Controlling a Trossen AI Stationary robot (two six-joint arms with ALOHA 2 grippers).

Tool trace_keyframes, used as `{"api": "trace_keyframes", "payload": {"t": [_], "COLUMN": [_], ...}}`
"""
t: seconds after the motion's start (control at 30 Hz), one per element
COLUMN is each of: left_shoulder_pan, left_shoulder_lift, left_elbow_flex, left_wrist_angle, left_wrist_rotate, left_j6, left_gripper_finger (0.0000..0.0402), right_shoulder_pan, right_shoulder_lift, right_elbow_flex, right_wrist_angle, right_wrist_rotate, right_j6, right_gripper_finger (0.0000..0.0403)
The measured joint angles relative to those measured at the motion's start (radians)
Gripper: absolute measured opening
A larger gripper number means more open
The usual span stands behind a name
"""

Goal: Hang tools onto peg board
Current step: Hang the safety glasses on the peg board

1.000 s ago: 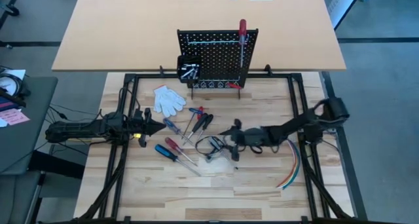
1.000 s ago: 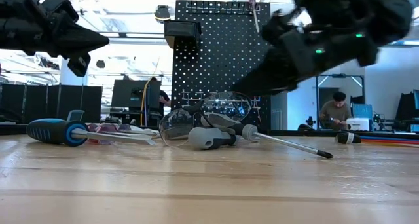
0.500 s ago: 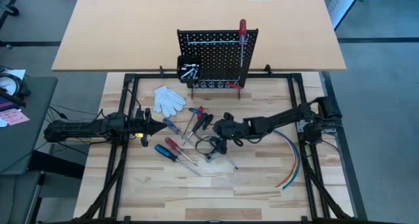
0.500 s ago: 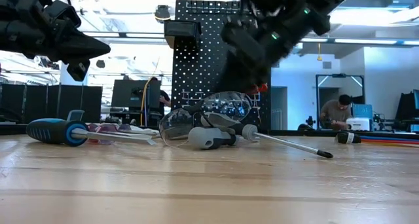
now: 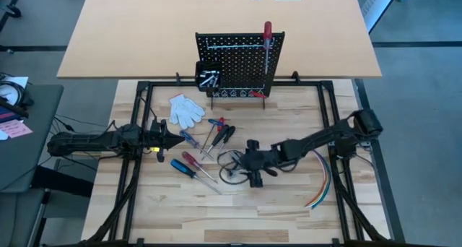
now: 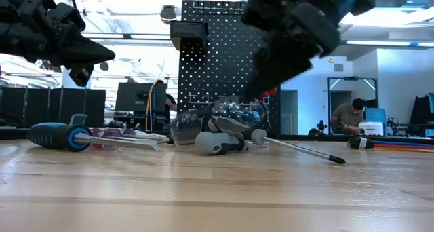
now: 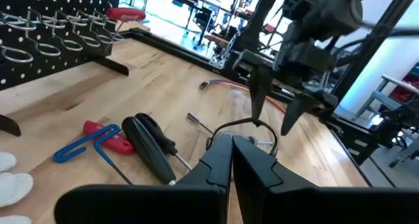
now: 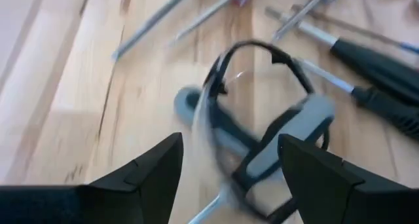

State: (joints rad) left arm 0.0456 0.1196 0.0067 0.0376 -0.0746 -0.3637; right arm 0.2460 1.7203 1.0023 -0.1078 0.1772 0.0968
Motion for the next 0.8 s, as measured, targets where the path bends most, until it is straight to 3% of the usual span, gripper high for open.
{"api": "trace_keyframes", "payload": {"t": [0.23, 0.6, 0.7, 0.8], "left_shoulder_pan": [0.000, 0.000, 0.000, 0.000], "left_shoulder_lift": [0.000, 0.000, 0.000, 0.000], "left_elbow_flex": [0.000, 0.000, 0.000, 0.000], "left_wrist_angle": [0.000, 0.000, 0.001, 0.001], "left_wrist_rotate": [0.000, -0.001, -0.001, -0.001], "left_j6": [0.000, 0.000, 0.000, 0.000], "left_gripper_finger": [0.0008, 0.0009, 0.0009, 0.0009], "right_shoulder_pan": [0.004, -0.006, 0.000, 0.005], "right_shoulder_lift": [0.044, 0.049, 0.021, -0.005], "right_elbow_flex": [0.000, -0.001, -0.001, -0.001], "right_wrist_angle": [0.000, 0.076, 0.106, 0.117], "right_wrist_rotate": [0.000, 0.003, 0.010, 0.042], "right_j6": [0.008, -0.086, -0.121, -0.124], "right_gripper_finger": [0.0221, 0.0026, 0.0017, 0.0034]}}
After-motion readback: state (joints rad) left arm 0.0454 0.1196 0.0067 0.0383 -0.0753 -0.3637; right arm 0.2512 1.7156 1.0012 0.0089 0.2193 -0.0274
